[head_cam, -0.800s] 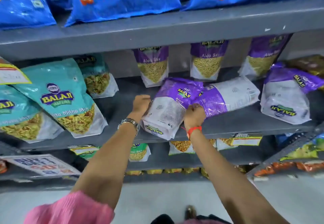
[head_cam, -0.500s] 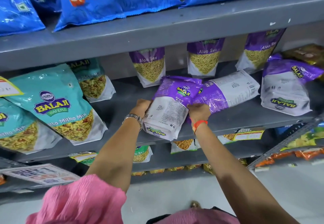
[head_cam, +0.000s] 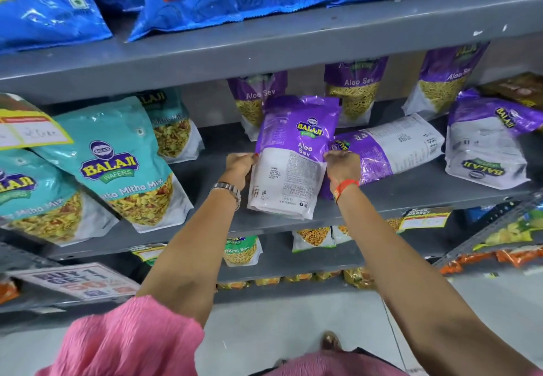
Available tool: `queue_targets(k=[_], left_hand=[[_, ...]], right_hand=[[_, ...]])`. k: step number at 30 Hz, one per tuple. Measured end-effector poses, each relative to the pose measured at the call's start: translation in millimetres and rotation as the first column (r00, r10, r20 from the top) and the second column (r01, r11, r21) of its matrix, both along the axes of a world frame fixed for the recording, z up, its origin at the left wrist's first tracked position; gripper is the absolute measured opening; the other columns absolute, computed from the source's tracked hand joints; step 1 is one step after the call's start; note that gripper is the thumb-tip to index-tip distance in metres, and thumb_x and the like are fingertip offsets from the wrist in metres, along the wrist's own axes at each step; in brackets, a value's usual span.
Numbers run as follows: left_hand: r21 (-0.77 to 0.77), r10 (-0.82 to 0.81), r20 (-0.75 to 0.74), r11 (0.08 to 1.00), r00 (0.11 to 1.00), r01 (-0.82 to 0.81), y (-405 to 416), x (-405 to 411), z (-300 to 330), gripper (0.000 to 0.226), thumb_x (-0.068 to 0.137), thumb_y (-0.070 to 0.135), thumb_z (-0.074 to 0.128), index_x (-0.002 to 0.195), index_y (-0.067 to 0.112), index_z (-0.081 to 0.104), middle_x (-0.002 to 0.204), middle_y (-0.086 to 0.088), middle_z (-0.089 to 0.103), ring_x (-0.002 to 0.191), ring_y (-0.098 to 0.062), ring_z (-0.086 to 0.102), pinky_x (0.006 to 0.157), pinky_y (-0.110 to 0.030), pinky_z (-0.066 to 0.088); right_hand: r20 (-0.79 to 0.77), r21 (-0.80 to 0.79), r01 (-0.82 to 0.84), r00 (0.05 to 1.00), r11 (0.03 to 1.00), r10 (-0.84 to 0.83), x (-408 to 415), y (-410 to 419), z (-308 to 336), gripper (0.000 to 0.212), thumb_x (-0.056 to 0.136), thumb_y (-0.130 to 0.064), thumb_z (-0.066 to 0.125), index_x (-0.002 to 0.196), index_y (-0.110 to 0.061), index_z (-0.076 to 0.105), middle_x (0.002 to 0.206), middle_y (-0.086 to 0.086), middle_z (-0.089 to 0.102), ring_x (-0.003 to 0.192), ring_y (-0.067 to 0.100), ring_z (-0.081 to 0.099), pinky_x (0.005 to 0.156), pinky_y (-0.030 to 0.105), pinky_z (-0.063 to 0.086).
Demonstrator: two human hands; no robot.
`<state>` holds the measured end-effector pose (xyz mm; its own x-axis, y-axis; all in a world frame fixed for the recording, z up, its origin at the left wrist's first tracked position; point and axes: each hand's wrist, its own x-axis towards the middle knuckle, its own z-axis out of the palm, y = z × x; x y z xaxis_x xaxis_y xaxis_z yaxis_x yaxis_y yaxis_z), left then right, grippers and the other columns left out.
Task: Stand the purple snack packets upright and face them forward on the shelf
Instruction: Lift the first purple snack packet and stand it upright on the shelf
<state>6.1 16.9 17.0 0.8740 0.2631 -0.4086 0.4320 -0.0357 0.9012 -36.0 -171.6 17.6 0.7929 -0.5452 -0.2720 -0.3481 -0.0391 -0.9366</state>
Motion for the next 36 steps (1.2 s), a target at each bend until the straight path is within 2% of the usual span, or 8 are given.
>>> queue_targets(k=[3,6,12,19,24,28,30,36], left_hand=[[-0.047,0.034,0.062,0.998,0.997,-0.031,0.0,-0.8,13.9,0.031,0.083,0.000,0.061,0.113,-0.005,0.062,0.096,-0.018,0.068,0.074,-0.023,0.060,0.071,-0.033,0.051],[-0.066,0.065,0.107,0.996,0.992,-0.058,1.5,1.7,23.8,0.030,0.084,0.000,0.059,0.114,-0.001,0.061,0.117,-0.020,0.066,0.089,-0.023,0.059,0.089,-0.038,0.049],[-0.144,0.160,0.121,0.979,0.980,-0.143,9.6,-1.0,25.2,0.026,0.086,-0.001,0.057,0.112,0.001,0.061,0.119,-0.021,0.065,0.108,-0.031,0.062,0.090,-0.045,0.052],[-0.177,0.194,0.148,0.970,0.970,-0.167,14.5,-5.8,20.3,0.024,0.084,0.003,0.061,0.108,0.001,0.062,0.116,-0.022,0.066,0.095,-0.027,0.062,0.086,-0.043,0.053],[-0.076,0.231,0.257,0.973,0.938,-0.218,9.1,-8.7,24.2,0.030,0.083,0.002,0.061,0.112,0.001,0.062,0.118,-0.020,0.066,0.100,-0.026,0.062,0.097,-0.040,0.050],[0.038,0.218,0.499,0.961,0.839,-0.273,-2.4,-20.9,27.4,0.035,0.079,-0.001,0.064,0.112,-0.004,0.057,0.113,-0.023,0.064,0.075,-0.011,0.059,0.069,-0.004,0.048],[0.033,0.192,0.573,0.966,0.797,-0.256,-9.8,-30.1,24.6,0.040,0.077,-0.001,0.065,0.115,-0.001,0.052,0.110,-0.019,0.061,0.070,-0.006,0.054,0.059,0.001,0.045],[0.147,-0.094,0.690,0.989,0.717,-0.011,-27.4,-57.3,12.4,0.041,0.070,0.018,0.075,0.105,0.024,0.054,0.118,-0.009,0.051,0.111,-0.020,0.054,0.098,-0.031,0.048]], right_hand=[[0.085,-0.015,-0.042,0.995,0.999,0.043,6.8,1.2,16.2,0.023,0.085,-0.010,0.053,0.100,-0.002,0.069,0.111,0.023,0.068,0.095,0.031,0.064,0.074,0.030,0.052],[0.176,-0.004,0.039,0.984,0.999,-0.037,13.6,7.6,29.5,0.016,0.082,-0.006,0.058,0.091,-0.005,0.071,0.106,0.020,0.071,0.099,0.030,0.064,0.092,0.047,0.052],[0.224,0.071,0.035,0.973,0.997,-0.050,19.3,16.5,30.4,0.017,0.086,-0.008,0.061,0.097,0.002,0.068,0.101,0.025,0.070,0.084,0.026,0.063,0.088,0.053,0.054],[0.271,-0.007,-0.010,0.962,1.000,0.011,19.8,19.1,27.6,0.021,0.087,-0.009,0.060,0.101,0.004,0.067,0.103,0.026,0.070,0.082,0.017,0.055,0.076,0.022,0.043],[0.251,-0.018,-0.066,0.966,0.998,0.068,22.0,18.2,23.8,0.023,0.092,-0.009,0.051,0.106,0.004,0.065,0.110,0.024,0.068,0.098,0.032,0.063,0.092,0.034,0.048],[0.256,0.042,-0.030,0.966,0.999,0.018,21.2,19.0,19.6,0.024,0.091,-0.005,0.044,0.101,0.005,0.064,0.096,0.012,0.062,0.091,0.025,0.055,0.098,0.049,0.047],[0.245,0.074,0.002,0.969,0.997,-0.020,18.6,19.6,17.9,0.025,0.089,-0.003,0.044,0.100,0.004,0.065,0.094,0.011,0.061,0.091,0.026,0.056,0.099,0.051,0.047],[0.235,0.116,-0.012,0.972,0.993,-0.016,-4.6,34.9,11.0,0.020,0.086,-0.005,0.049,0.095,-0.007,0.067,0.098,0.018,0.070,0.094,0.033,0.065,0.091,0.050,0.053]])
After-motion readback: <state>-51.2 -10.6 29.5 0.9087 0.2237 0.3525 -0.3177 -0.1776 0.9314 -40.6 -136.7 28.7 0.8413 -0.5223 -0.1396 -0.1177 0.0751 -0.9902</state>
